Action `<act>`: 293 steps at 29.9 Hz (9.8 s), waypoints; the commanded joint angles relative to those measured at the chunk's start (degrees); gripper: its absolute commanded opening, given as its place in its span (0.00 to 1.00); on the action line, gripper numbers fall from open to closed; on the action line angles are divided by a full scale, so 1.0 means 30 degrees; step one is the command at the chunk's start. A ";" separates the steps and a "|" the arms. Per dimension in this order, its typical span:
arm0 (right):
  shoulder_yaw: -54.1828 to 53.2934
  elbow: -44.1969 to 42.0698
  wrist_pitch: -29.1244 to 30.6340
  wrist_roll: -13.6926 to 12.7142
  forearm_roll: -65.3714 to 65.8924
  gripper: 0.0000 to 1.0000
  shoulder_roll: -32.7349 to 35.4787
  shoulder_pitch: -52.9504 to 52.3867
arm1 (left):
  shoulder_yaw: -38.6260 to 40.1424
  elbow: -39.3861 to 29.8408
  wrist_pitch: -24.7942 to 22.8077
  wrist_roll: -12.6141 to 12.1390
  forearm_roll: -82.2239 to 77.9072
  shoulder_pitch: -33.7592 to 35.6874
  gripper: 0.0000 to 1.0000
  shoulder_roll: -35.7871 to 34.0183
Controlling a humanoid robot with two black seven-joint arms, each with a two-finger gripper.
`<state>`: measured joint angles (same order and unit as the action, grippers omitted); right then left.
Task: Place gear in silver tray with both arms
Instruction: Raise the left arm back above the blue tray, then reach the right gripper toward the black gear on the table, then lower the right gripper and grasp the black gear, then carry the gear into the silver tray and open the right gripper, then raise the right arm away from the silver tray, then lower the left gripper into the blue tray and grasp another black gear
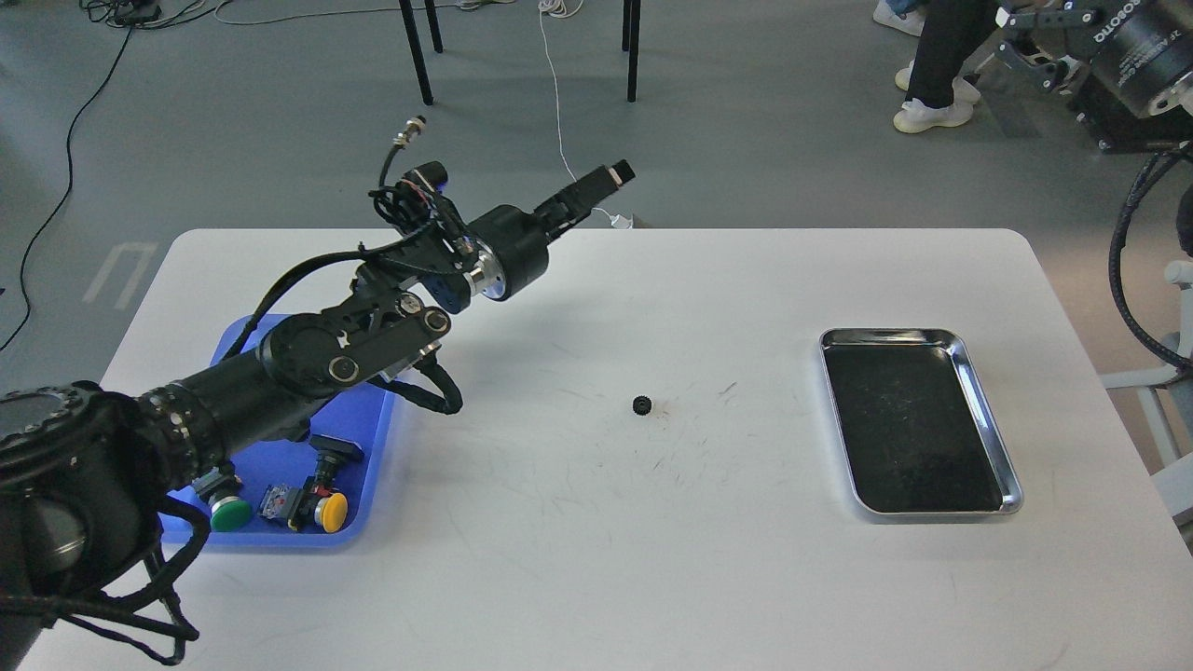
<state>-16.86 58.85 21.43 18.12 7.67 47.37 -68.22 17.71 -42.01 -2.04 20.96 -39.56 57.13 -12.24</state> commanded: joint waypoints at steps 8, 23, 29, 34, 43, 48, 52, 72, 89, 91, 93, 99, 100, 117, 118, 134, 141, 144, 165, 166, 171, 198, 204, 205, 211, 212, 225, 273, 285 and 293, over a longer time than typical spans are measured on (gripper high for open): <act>0.9216 0.0040 -0.0930 0.0200 0.5466 0.98 -0.3860 -0.6436 | 0.4789 -0.0177 -0.5880 -0.0219 1.1714 -0.1056 0.97 -0.4239; 1.9297 -0.0544 -0.3305 0.0873 1.3732 0.93 -1.2856 -0.7934 | 0.5756 -0.0763 -0.6702 -0.0219 1.4124 -0.2199 0.97 -0.5999; 2.1055 -0.1599 -0.4183 0.0903 1.3966 0.81 -1.5229 -0.7055 | 0.5785 -0.0909 -0.6644 -0.0190 1.4124 -0.2403 0.97 -0.6028; 2.1586 -0.2213 -0.4741 0.0903 1.4347 0.75 -1.5789 -0.6090 | 0.5785 -0.1640 -0.6585 -0.0131 1.4124 -0.2784 0.97 -0.6701; 2.2084 -0.3973 -0.4829 0.0874 1.4582 0.74 -1.5789 -0.5121 | 0.5785 -0.1876 -0.6614 -0.0131 1.4124 -0.2961 0.97 -0.7142; 2.2084 -0.4032 -0.4830 0.0874 1.4582 0.72 -1.5789 -0.4771 | 0.5785 -0.1876 -0.6585 -0.0131 1.4124 -0.2961 0.97 -0.7288; 2.2055 -0.4090 -0.4946 0.0874 1.4553 0.70 -1.5789 -0.4302 | 0.5785 -0.1876 -0.6614 -0.0102 1.4124 -0.3077 0.97 -0.7405; 2.2113 -0.4852 -0.8755 0.0874 1.4641 0.63 -1.5789 -0.2309 | 0.5785 -0.1876 -0.6585 -0.0102 1.4124 -0.3136 0.97 -0.7639; 2.2172 -0.4852 -0.8960 0.0991 1.6311 0.57 -1.5789 -0.1928 | 0.5785 -0.1876 -0.6644 -0.0072 1.4124 -0.3283 0.97 -0.7816; 2.2346 -0.4852 -0.8960 0.0991 1.6311 0.51 -1.5789 -0.1957 | 0.5785 -0.1876 -0.6644 -0.0072 1.4124 -0.3283 0.97 -0.7816; 2.2669 -0.4852 -0.8960 0.1020 1.6311 0.45 -1.5789 -0.1957 | 0.5785 -0.1876 -0.6644 -0.0072 1.4124 -0.3283 0.97 -0.7816; 2.2787 -0.4911 -0.8960 0.1167 1.6311 0.26 -1.5789 -0.2015 | 0.5785 -0.1876 -0.6673 -0.0072 1.4124 -0.3283 0.97 -0.7845; 2.2787 -0.4882 -0.8960 0.1167 1.6311 0.26 -1.5789 -0.2044 | 0.5785 -0.1876 -0.6644 -0.0072 1.4124 -0.3283 0.97 -0.7845; 2.2787 -0.5409 -0.8960 0.1225 1.6340 0.05 -1.5789 -0.2133 | 0.5814 -0.1876 -0.6673 -0.0043 1.4124 -0.3429 0.97 -0.8079; 2.2816 -0.5409 -0.8960 0.1225 1.6340 0.05 -1.5789 -0.2133 | 0.5814 -0.1876 -0.6673 -0.0043 1.4095 -0.3429 0.97 -0.8050; 2.2816 -0.3128 -0.8960 0.1372 1.7307 0.05 -1.5789 -0.4971 | 0.5844 -0.1876 -0.6702 -0.0043 1.4124 -0.3429 0.97 -0.8460; 2.3752 -0.1572 -0.8931 0.1313 1.9500 0.05 -1.2952 -0.6234 | 0.5844 -0.2080 -0.6673 -0.0043 1.4124 -0.3400 0.97 -0.8460; 2.3871 -0.1542 -0.8931 0.1313 2.0380 0.05 -1.1400 -0.6234 | 0.5844 -0.2316 -0.6644 -0.0043 1.4124 -0.3400 0.97 -0.8490; 2.4076 0.2208 -0.8931 0.1313 2.5891 0.06 -0.2693 -0.5590 | 0.5814 -0.2462 -0.6527 -0.0101 1.4124 -0.3400 0.97 -0.8636; 2.4076 0.2237 -0.8931 0.1313 2.5891 0.06 -0.2664 -0.5561 | 0.5814 -0.2462 -0.6526 -0.0102 1.4124 -0.3400 0.97 -0.8636; 2.4076 0.2267 -0.8931 0.1284 2.5891 0.10 -0.2664 -0.5502 | 0.5756 -0.2462 -0.6497 -0.0160 1.4095 -0.3400 0.97 -0.8753; 1.1930 0.2593 -0.8814 0.1255 2.2473 0.95 -0.1284 -0.3164 | 0.1337 -0.9225 -0.6964 -0.0365 1.2636 -0.3488 0.97 -1.6218; 0.6592 -0.0949 -0.8814 0.1108 1.7284 0.98 -0.5763 -0.0670 | 0.1068 -1.0606 -0.6878 -0.0366 0.6461 -0.3459 0.97 -1.7454; 0.6209 -0.1420 -0.8814 0.1108 1.6639 0.98 -0.6204 -0.0465 | 0.1068 -1.0839 -0.6878 -0.0365 0.5376 -0.3459 0.97 -1.7512; 0.4743 -0.2215 -0.8931 0.1137 1.2012 0.98 -0.8256 0.0327 | 0.0805 -1.3387 -0.6059 -0.0365 -0.3437 -0.3546 0.97 -1.7777; 0.4392 -0.2274 -0.8931 0.1137 1.1308 0.98 -0.8463 0.0473 | 0.0776 -1.3564 -0.5942 -0.0365 -0.5020 -0.3576 0.97 -1.7690; -0.5944 -0.2568 -0.4017 0.1313 -0.0441 0.99 -0.8377 0.7439 | -0.1449 -1.2516 -0.3541 -0.0511 -2.3866 -0.3869 0.97 -1.4118; -1.1636 -0.1219 -0.1489 0.1343 -0.1033 0.99 -0.8494 1.2516 | -0.3238 -0.6682 -0.5677 -0.2797 -1.9420 -0.4894 0.54 -1.1918; -1.1754 -0.1220 -0.1489 0.1343 -0.1033 0.99 -0.8435 1.2574 | -0.3268 -0.6652 -0.6496 -0.2709 -1.9479 -0.4865 0.41 -1.1947; -1.1959 -0.1249 -0.1489 0.1343 -0.1033 0.99 -0.8435 1.2574 | -0.3297 -0.6652 -0.6556 -0.2651 -1.9450 -0.4924 0.29 -1.2005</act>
<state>-52.49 55.12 16.96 22.15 4.57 22.06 -30.50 7.95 -61.99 -21.63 12.94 -98.01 42.46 -48.22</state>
